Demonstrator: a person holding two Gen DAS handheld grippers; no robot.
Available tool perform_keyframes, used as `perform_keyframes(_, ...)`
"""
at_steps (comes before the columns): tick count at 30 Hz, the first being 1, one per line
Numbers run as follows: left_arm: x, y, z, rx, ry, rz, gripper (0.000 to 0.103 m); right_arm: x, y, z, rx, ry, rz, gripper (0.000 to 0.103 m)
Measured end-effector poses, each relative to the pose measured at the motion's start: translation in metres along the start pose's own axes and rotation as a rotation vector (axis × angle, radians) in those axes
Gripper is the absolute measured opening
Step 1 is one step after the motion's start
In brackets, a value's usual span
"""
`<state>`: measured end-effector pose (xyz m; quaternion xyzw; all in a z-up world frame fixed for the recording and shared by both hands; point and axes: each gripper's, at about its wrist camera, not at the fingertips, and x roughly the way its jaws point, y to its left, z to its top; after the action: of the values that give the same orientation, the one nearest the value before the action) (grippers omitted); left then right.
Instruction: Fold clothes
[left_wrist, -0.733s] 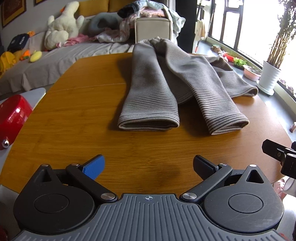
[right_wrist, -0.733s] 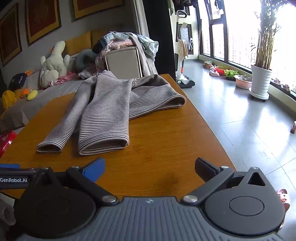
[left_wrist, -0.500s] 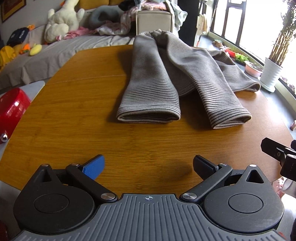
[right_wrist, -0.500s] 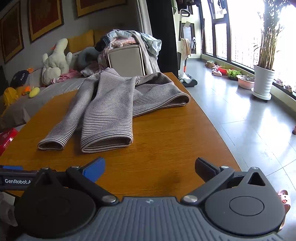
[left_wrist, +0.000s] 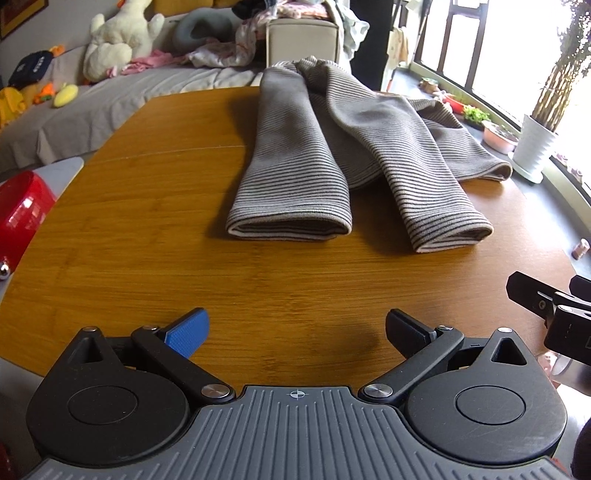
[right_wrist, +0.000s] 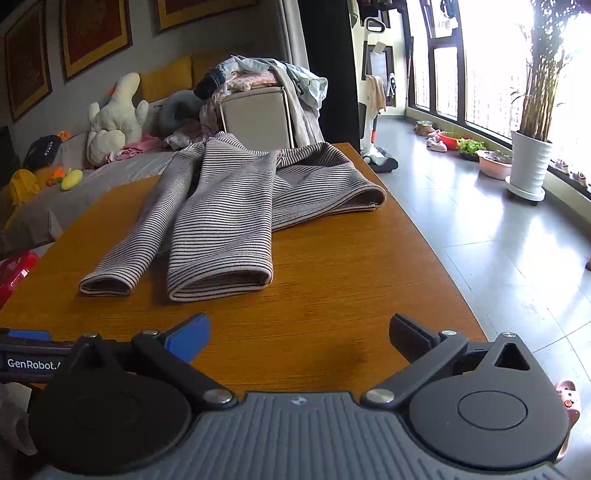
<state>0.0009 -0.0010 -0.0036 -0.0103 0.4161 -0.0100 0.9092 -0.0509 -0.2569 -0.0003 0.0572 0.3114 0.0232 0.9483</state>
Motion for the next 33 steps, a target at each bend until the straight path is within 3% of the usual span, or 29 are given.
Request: perform_keyframes(33,-0.0043,0.0005,0.0003,0.001,-0.008,-0.016,0.103,0.0012,0.0089,0.0033,-0.039,-0.004,-0.002,0.103)
